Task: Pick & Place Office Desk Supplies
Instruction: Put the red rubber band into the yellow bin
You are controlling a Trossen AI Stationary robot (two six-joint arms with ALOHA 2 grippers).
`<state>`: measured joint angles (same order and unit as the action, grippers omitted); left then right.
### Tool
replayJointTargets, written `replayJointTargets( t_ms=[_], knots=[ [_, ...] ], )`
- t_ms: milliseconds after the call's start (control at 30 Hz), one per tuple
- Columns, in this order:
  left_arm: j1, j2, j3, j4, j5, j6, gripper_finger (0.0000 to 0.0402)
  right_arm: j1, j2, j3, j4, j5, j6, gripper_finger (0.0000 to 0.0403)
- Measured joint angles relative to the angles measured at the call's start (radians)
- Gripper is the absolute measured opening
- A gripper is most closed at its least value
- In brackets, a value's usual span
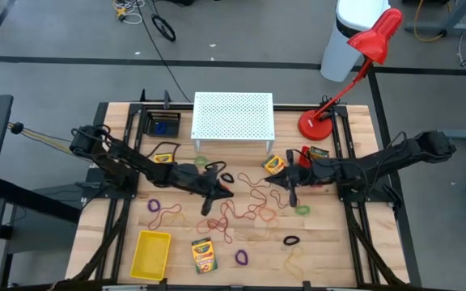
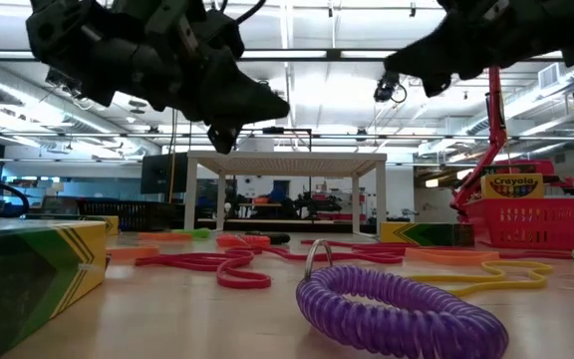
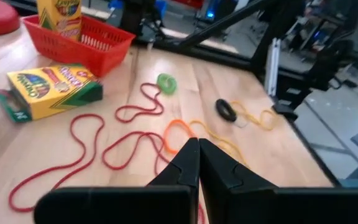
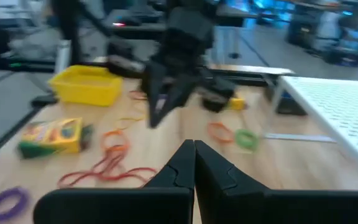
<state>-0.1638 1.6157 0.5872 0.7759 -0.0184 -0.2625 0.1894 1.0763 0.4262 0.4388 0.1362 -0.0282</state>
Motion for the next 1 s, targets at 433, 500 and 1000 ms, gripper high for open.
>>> replayJointTargets(
  t_ms=[433, 500, 1000],
  knots=[
    [0.0, 0.0, 0.109, -0.263, -0.019, -0.061, 0.0007, 0.0, -0.115, -0.05, -0.026, -0.081, 0.029, 0.0005],
    [-0.001, 0.0, 0.12, -0.282, -0.018, -0.063, 0.0007, 0.0, -0.123, -0.05, -0.029, -0.076, 0.03, 0.0005],
    [-0.02, 0.0, 0.126, -0.366, -0.034, -0.143, 0.0008, 0.0, -0.124, -0.05, -0.039, -0.074, 0.03, 0.0005]
  ],
)
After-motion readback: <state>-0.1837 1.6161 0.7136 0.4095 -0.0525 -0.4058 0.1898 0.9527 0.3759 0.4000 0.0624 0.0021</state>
